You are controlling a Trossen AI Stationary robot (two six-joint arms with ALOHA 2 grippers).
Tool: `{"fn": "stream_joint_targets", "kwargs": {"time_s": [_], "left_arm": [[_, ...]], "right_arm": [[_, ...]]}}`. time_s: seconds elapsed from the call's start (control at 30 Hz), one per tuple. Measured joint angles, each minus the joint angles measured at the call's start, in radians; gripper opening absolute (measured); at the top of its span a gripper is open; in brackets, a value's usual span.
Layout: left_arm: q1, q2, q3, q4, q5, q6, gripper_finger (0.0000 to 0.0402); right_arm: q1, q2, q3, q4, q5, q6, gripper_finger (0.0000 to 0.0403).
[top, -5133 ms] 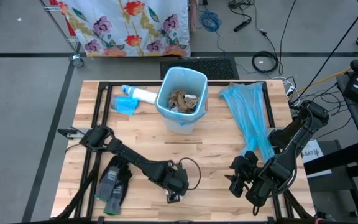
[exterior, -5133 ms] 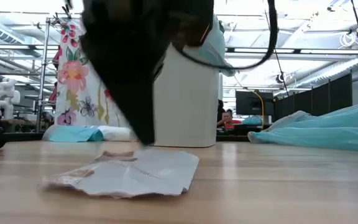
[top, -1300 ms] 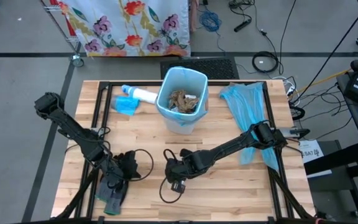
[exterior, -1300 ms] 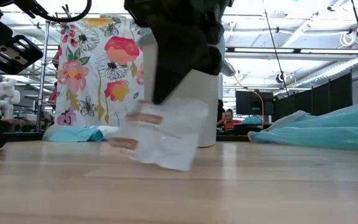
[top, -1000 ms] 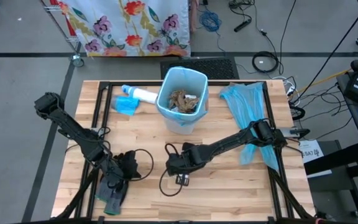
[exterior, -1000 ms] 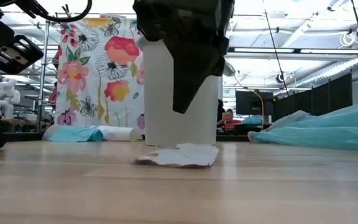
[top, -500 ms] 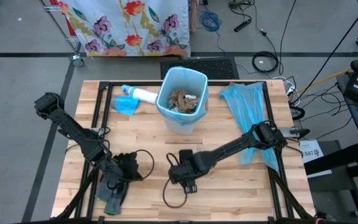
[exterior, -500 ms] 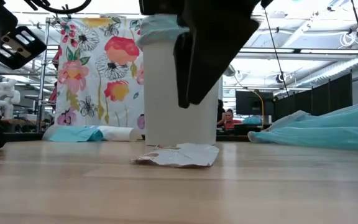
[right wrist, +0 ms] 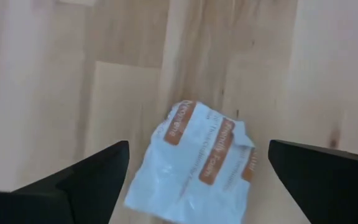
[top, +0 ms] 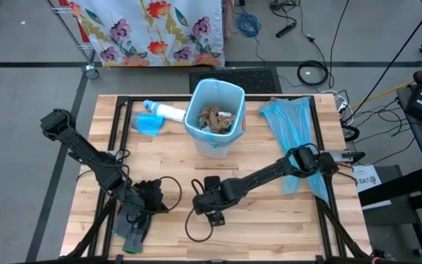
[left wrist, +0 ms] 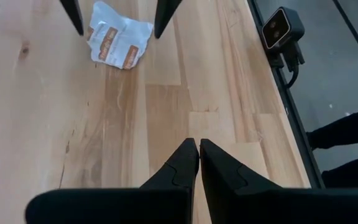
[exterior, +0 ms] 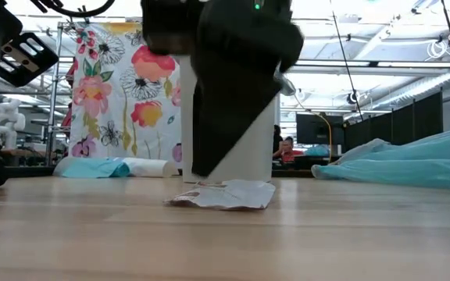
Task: Place trash/remove bag and relplace
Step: Put the white paper into the trash bin
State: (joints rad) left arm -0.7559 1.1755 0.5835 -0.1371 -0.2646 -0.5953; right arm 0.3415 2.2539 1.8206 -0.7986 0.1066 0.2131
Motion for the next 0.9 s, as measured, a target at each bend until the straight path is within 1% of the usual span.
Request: {"fn": "stream_joint_targets", "kwargs": {"time_s": [0.13, 0.33, 0.43, 0.5, 0.57, 0.83, 0.87, 0.9], "left_arm": [[0.0, 0.0, 0.0, 0.002, 0.0, 0.0, 0.0024], [0.0, 0.0, 0.0, 0.002, 0.0, 0.0, 0.0024], [-0.001, 0.0, 0.0, 0.002, 0.0, 0.0, 0.0024], [-0.001, 0.0, 0.0, 0.001, 0.0, 0.0, 0.0024], [-0.002, 0.0, 0.0, 0.002, 0.0, 0.0, 0.0024], [0.003, 0.0, 0.0, 0.001, 0.0, 0.0, 0.0024], [0.004, 0.0, 0.0, 0.001, 0.0, 0.0, 0.0024], [0.004, 0.0, 0.0, 0.003, -0.001, 0.0, 0.0024]], "right_arm": [[-0.011, 0.044, 0.0, 0.003, -0.002, 0.001, 0.038], [-0.017, 0.094, 0.007, 0.0, -0.02, 0.077, 0.0379], [-0.017, 0.116, 0.008, 0.002, -0.036, 0.085, 0.0355], [-0.017, 0.127, 0.009, 0.006, -0.046, 0.086, 0.0319], [-0.016, 0.127, 0.009, 0.009, -0.048, 0.095, 0.0268], [-0.01, 0.122, 0.006, 0.01, -0.036, 0.143, 0.0029], [-0.01, 0.117, 0.006, 0.005, -0.043, 0.154, 0.0015], [-0.01, 0.116, 0.007, 0.001, -0.051, 0.168, 0.0011]]}}
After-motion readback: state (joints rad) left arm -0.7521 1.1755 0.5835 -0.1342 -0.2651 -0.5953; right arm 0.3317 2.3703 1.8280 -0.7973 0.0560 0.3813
